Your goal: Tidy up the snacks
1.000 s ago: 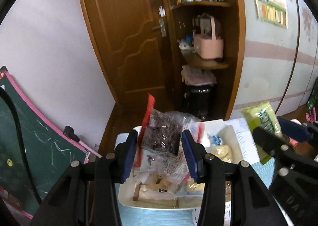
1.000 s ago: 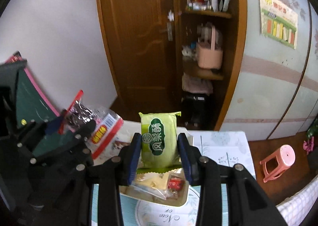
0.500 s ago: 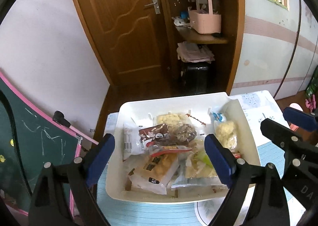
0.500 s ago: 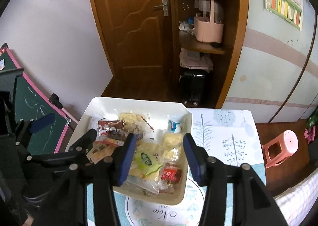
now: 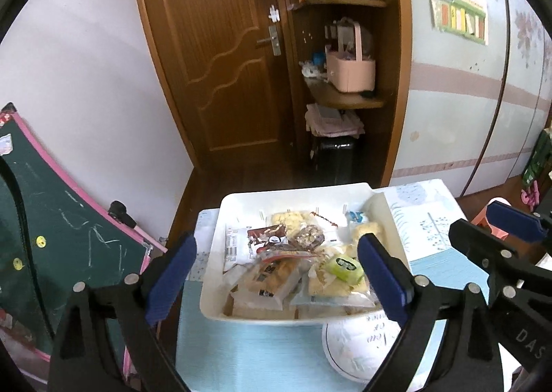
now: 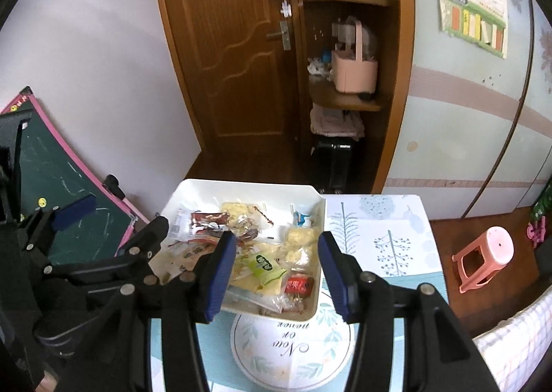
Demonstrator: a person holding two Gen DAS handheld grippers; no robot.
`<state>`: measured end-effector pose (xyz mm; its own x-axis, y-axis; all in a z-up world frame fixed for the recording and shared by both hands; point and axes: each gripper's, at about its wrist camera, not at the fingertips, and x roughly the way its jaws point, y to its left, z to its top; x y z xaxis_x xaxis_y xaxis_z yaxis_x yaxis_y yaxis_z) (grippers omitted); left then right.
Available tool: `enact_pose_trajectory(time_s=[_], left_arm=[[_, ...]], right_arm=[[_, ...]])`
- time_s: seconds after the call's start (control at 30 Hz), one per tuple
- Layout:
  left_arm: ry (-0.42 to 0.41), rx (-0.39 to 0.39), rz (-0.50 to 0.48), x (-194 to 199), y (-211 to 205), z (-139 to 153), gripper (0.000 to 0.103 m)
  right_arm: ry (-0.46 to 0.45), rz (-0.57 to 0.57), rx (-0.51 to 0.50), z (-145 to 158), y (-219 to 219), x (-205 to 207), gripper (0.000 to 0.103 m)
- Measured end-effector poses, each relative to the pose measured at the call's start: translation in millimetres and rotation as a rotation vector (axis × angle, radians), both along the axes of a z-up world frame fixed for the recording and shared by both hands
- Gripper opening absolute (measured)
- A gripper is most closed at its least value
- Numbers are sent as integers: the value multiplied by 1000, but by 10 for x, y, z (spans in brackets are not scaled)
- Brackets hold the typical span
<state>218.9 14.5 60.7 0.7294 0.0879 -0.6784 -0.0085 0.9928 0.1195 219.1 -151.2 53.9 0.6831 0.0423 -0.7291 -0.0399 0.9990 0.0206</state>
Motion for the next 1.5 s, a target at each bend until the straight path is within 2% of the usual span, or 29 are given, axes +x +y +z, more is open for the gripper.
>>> enact_pose_trajectory(time_s=[0.13, 0.27, 0.5, 0.7, 0.97, 1.13, 1.5], left_arm=[[1, -26, -15, -349, -4, 105, 97], [31, -52, -22, -694, 7, 100, 98], [81, -27, -40, -1437, -27, -15, 98], [114, -61, -41, -1887, -16, -138, 98], [98, -91, -9, -2166, 56, -200, 98], [117, -158, 0, -2169, 186, -233, 98], [126, -152, 18, -2233, 159, -322, 98]], right_arm=[[-30, 12, 3, 149, 40, -380, 50], [-33, 30, -2, 173, 66, -747, 50], [-4, 35, 4, 102, 85, -1402, 54], [41, 31, 37, -17, 67, -1824, 56], [60, 31, 75, -153, 54, -2194, 56], [82, 30, 88, -300, 78, -2327, 56], [58, -3, 97, -280, 9, -2378, 56]])
